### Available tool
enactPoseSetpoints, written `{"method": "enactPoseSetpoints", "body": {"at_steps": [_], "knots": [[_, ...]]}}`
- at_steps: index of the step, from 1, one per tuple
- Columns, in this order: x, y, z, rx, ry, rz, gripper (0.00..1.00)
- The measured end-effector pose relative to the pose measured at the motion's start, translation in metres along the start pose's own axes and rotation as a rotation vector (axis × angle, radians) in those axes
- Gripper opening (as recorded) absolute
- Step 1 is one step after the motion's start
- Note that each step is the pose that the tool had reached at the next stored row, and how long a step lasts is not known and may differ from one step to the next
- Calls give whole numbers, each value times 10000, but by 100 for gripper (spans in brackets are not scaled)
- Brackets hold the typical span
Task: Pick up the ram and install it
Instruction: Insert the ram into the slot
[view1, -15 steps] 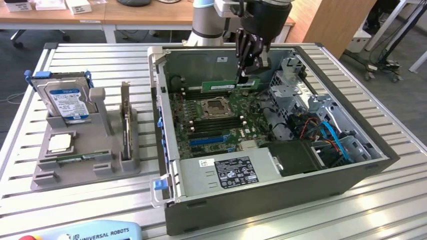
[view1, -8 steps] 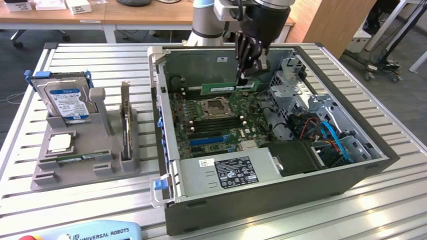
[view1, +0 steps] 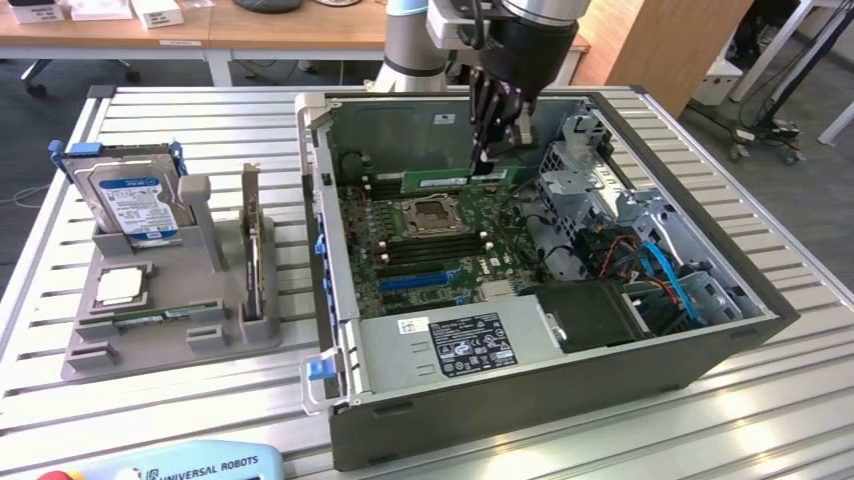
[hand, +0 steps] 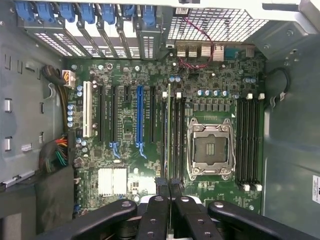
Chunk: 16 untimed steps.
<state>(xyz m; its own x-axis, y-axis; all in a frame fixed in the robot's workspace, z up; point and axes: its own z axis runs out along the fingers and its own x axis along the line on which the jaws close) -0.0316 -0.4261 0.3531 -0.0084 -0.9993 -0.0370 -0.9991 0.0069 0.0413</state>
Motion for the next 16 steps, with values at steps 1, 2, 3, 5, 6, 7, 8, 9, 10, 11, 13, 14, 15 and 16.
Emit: {"method": "enactPoseSetpoints", "body": {"at_steps": [1, 2, 3, 5, 6, 7, 8, 9, 10, 11, 13, 14, 15, 16], "knots": [[0, 0, 4, 1, 0, 10, 12], [0, 0, 9, 1, 0, 26, 12], [0, 0, 13, 2, -2, 45, 12], [1, -1, 20, 3, -3, 95, 12], [1, -1, 24, 5, -5, 129, 12], [1, -1, 27, 5, -6, 159, 12], [1, -1, 30, 7, -8, 190, 12], [1, -1, 30, 7, -7, 208, 12], [1, -1, 30, 7, -7, 208, 12], [1, -1, 30, 7, -7, 209, 12], [1, -1, 35, 9, -10, 208, 12], [1, -2, 45, 9, -13, 208, 12], [2, -2, 56, 10, -11, 208, 12], [2, -3, 69, 9, -9, 208, 12]]}}
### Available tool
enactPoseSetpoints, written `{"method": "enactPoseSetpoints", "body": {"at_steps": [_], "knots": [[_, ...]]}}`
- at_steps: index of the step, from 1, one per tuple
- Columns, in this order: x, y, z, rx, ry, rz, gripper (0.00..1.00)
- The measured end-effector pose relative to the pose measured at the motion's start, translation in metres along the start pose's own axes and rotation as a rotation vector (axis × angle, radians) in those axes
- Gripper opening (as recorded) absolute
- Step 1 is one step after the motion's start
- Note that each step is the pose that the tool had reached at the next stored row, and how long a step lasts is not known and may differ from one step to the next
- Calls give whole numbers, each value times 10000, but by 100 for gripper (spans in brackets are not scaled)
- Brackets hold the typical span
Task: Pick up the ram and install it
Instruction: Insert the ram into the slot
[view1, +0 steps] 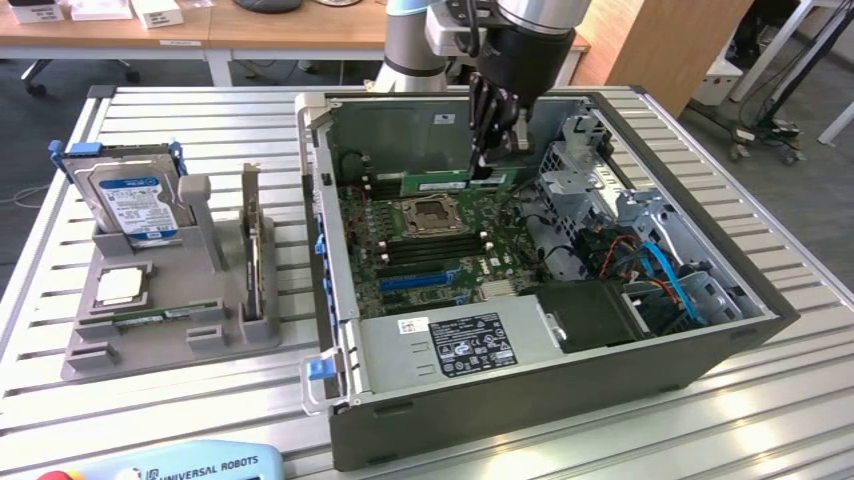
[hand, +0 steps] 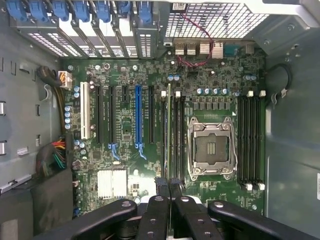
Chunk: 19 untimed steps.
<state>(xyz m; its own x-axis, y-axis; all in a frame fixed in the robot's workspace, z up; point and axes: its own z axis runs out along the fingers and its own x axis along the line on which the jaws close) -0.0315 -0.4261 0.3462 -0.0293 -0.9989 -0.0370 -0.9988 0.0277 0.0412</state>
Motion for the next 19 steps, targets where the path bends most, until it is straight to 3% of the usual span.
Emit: {"method": "enactPoseSetpoints", "body": {"at_steps": [19], "knots": [[7, -7, 173, 6, -5, 134, 12]]}}
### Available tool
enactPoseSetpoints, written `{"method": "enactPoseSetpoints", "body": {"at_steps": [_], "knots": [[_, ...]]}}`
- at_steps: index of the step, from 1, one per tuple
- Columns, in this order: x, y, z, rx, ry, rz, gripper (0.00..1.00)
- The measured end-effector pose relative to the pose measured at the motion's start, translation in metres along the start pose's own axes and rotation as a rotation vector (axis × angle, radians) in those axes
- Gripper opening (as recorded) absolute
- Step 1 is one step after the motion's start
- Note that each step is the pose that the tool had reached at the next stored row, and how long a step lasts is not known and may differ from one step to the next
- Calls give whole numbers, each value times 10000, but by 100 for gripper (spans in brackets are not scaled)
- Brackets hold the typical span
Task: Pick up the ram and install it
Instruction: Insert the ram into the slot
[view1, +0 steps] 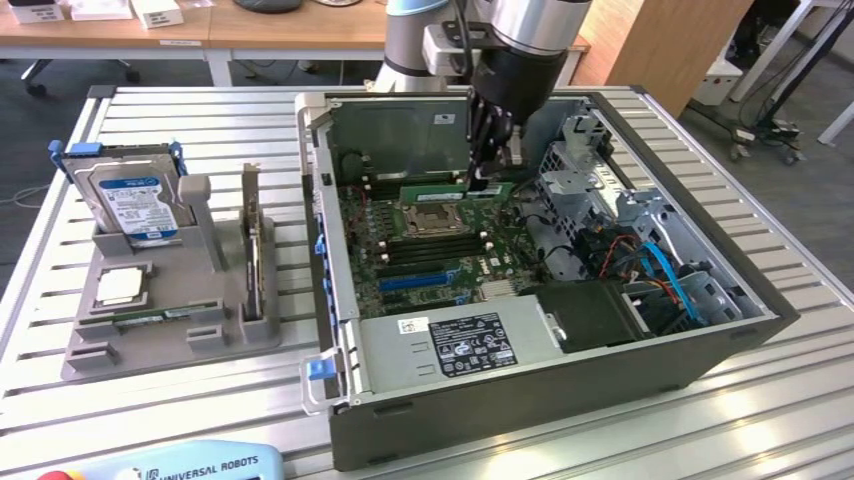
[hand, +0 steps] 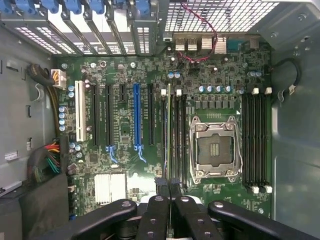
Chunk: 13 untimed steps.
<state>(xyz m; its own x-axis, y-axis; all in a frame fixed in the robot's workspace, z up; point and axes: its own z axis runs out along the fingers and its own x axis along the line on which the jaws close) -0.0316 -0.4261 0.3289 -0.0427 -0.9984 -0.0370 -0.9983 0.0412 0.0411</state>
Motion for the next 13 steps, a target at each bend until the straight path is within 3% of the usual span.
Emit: {"method": "enactPoseSetpoints", "body": {"at_steps": [13], "knots": [[4, -4, 97, 4, -5, 120, 12]]}}
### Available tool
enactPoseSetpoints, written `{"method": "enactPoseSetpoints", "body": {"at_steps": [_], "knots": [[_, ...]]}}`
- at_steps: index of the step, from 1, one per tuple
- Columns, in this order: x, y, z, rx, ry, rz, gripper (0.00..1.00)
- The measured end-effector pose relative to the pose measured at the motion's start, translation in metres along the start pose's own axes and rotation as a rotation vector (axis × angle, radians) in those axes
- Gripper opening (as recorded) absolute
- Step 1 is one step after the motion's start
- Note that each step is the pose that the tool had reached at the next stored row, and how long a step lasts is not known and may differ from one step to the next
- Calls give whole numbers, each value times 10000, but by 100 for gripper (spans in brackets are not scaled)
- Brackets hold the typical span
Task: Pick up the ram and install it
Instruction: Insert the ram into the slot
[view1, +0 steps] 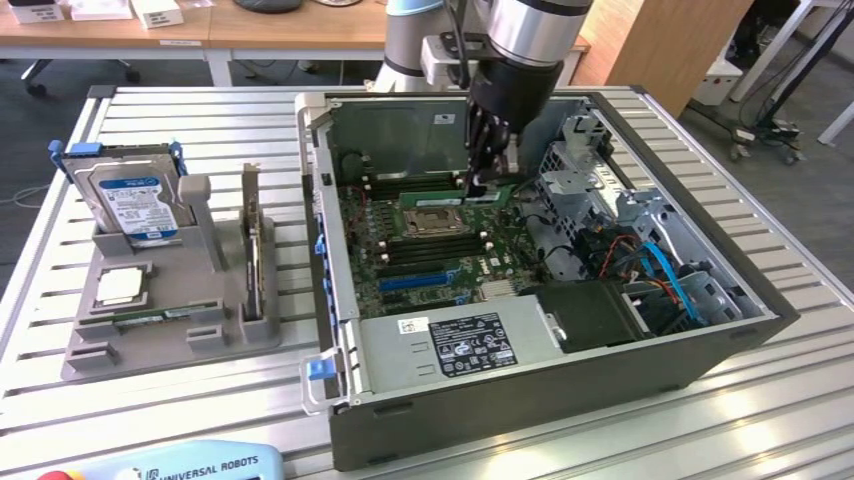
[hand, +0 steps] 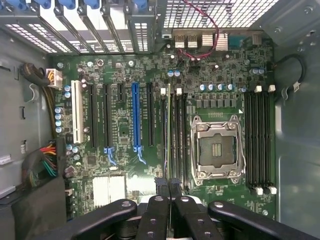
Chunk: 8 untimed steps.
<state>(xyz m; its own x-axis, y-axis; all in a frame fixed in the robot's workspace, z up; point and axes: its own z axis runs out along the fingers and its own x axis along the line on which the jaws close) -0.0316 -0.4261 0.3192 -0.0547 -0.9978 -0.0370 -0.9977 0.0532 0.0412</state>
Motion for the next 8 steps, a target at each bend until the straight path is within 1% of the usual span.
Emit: {"method": "enactPoseSetpoints", "body": {"at_steps": [8], "knots": [[2, -3, 62, 3, -3, 71, 12]]}}
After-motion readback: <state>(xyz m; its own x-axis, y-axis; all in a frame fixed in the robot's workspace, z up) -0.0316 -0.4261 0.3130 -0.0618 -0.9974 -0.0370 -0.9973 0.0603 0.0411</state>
